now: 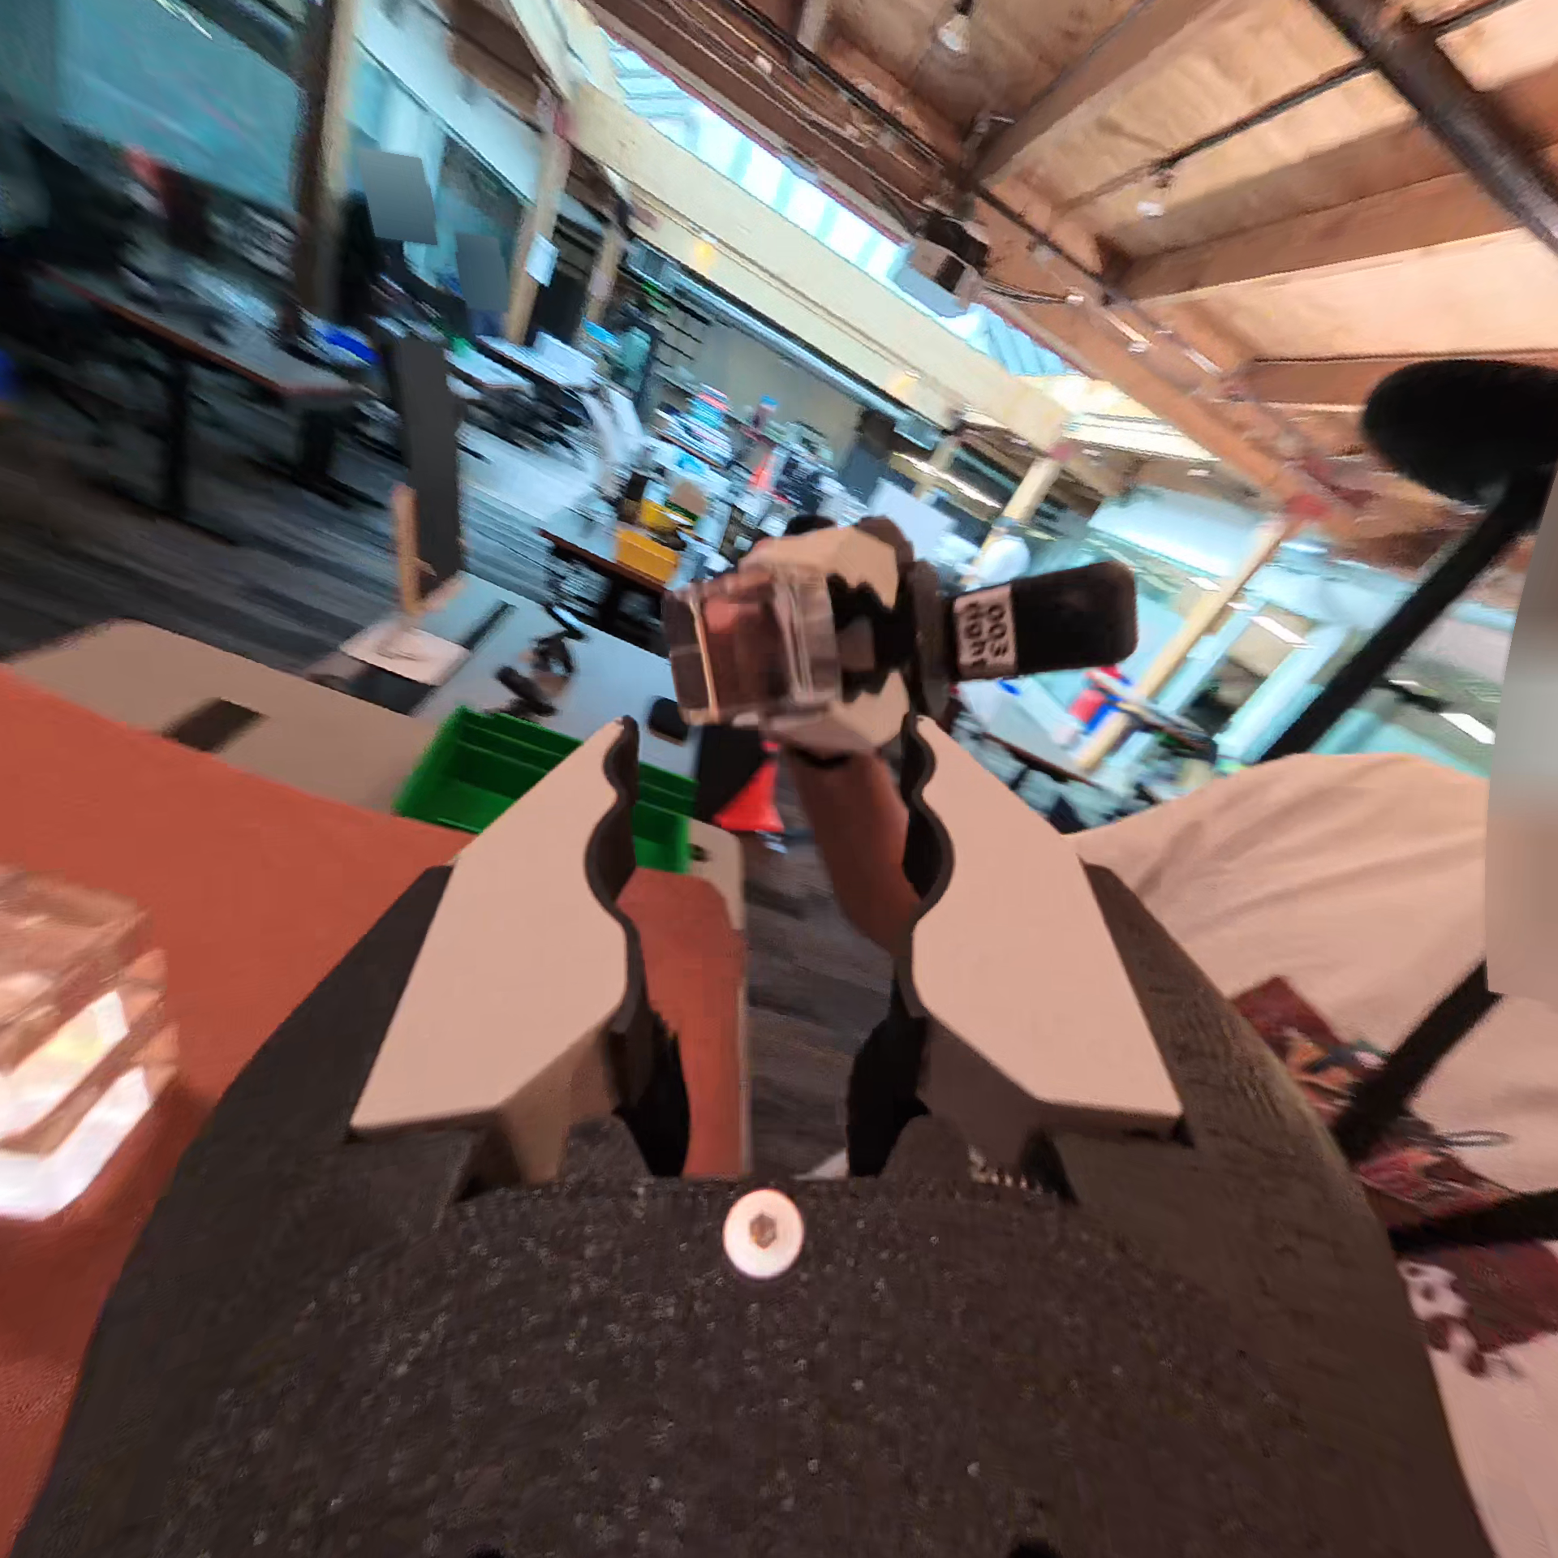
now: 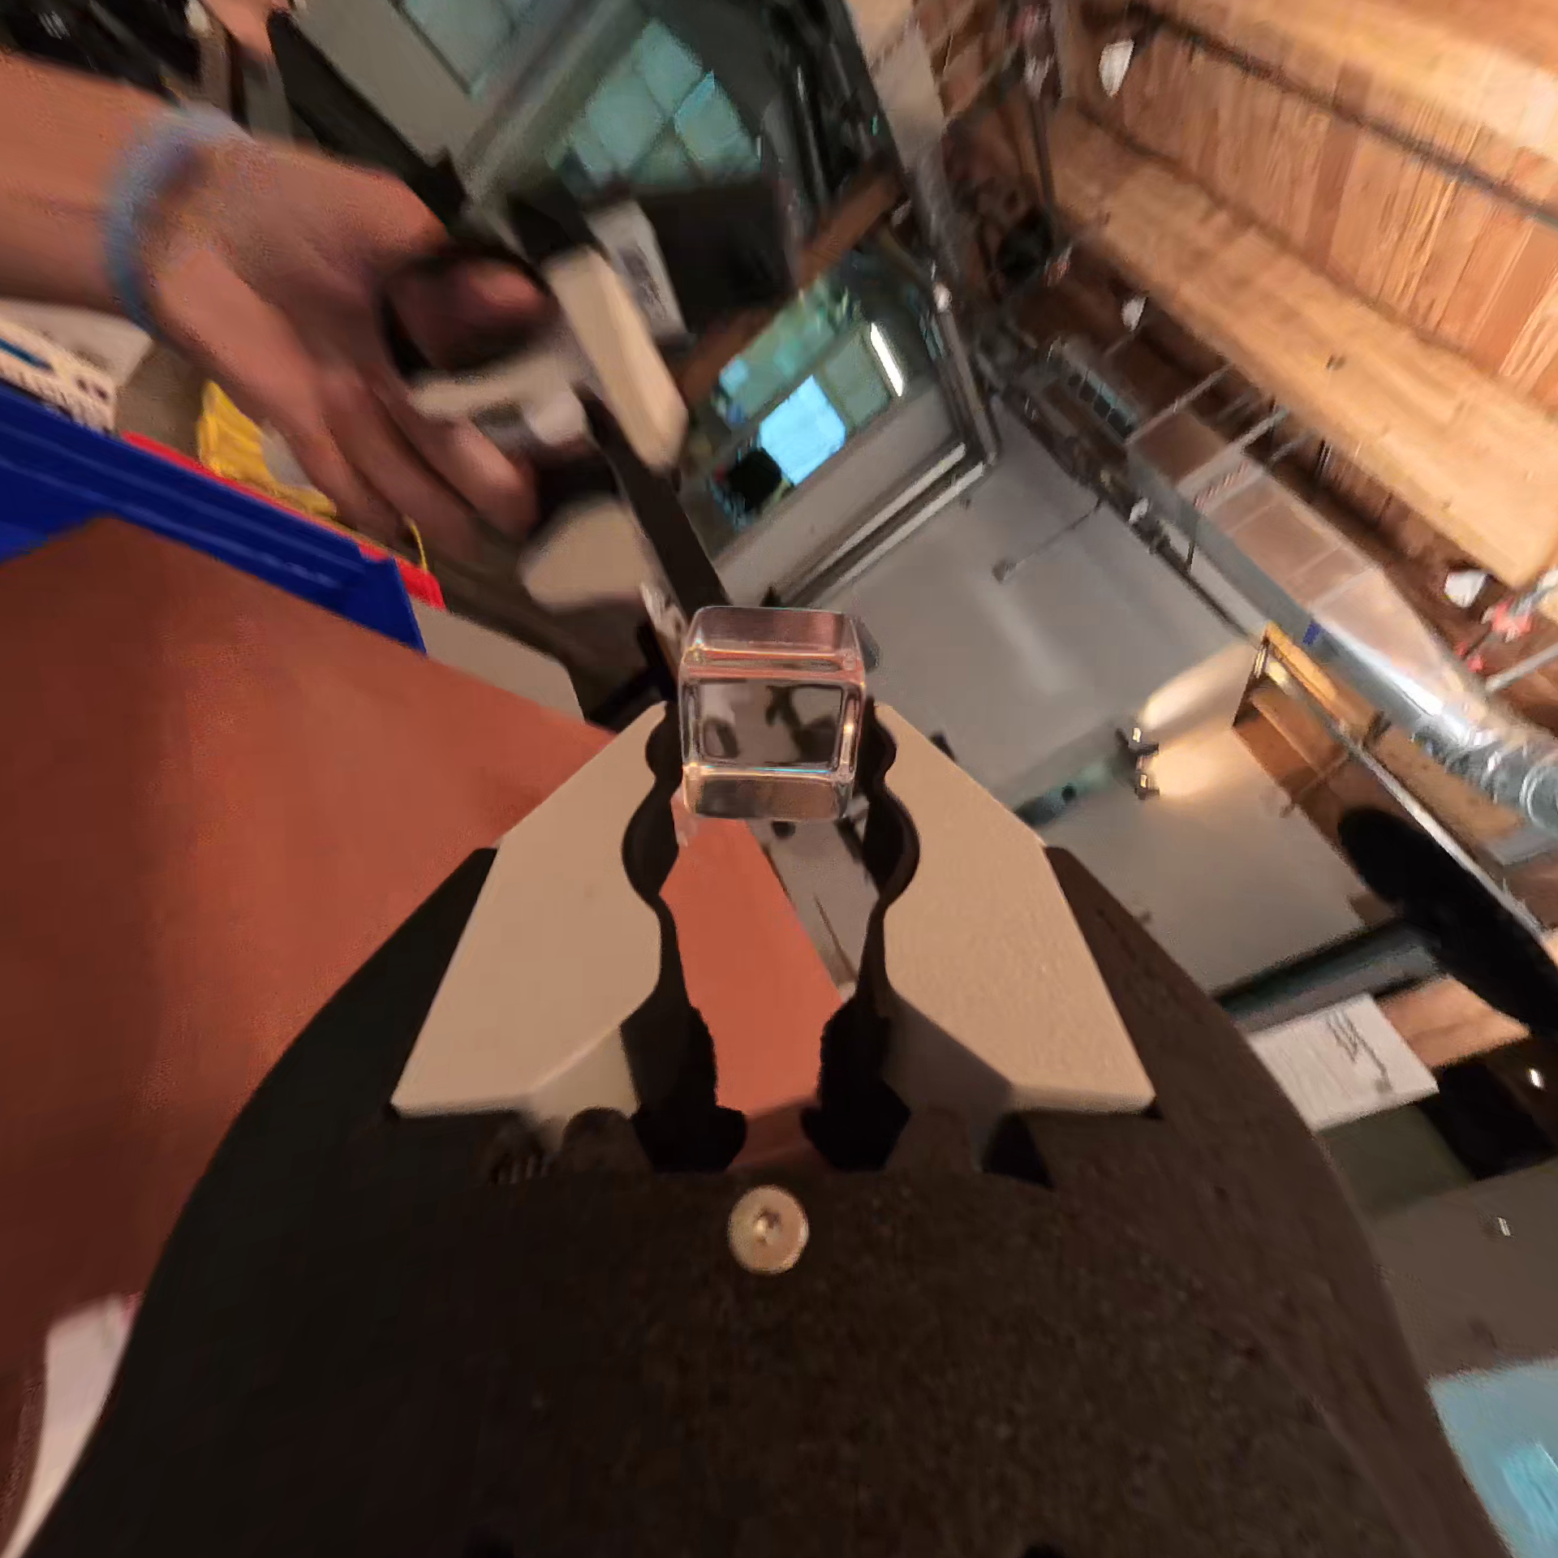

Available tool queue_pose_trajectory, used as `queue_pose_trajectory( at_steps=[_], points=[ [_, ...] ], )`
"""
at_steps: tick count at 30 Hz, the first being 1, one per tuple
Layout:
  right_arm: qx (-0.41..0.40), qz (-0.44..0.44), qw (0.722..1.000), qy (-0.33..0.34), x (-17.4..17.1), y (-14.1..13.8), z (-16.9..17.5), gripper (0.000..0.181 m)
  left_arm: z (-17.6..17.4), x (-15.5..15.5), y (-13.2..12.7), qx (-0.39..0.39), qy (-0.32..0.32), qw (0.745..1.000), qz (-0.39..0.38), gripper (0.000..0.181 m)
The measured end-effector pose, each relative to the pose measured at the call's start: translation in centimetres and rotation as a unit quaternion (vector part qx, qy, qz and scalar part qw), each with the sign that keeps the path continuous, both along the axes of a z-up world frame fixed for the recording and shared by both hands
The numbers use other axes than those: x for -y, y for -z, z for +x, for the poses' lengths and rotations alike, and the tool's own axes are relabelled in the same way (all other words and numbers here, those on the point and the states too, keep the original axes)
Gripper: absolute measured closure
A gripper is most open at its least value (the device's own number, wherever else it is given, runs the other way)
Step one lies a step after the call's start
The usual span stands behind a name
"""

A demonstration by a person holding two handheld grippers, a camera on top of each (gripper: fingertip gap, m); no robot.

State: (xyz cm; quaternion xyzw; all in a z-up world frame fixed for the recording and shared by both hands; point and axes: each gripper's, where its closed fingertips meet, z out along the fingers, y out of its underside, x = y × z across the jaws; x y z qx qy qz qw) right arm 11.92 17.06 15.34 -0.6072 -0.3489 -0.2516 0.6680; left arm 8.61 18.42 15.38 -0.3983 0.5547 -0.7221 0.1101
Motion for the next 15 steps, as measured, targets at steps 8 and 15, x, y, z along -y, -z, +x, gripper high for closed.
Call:
queue_pose_trajectory(
  at_steps=[8, 15],
  points=[
    [-0.049, -0.345, 0.885, 0.308, 12.3, 9.7, 24.2, 0.141, -12.3, -5.4, 8.0, 0.032, -0.293, 0.935, 0.198, 0.118],
    [-0.209, -0.596, 0.705, 0.322, 24.0, 31.5, 30.0, 0.142, -19.5, -6.8, 12.6, -0.024, -0.372, 0.905, 0.203, 0.119]
  ],
)
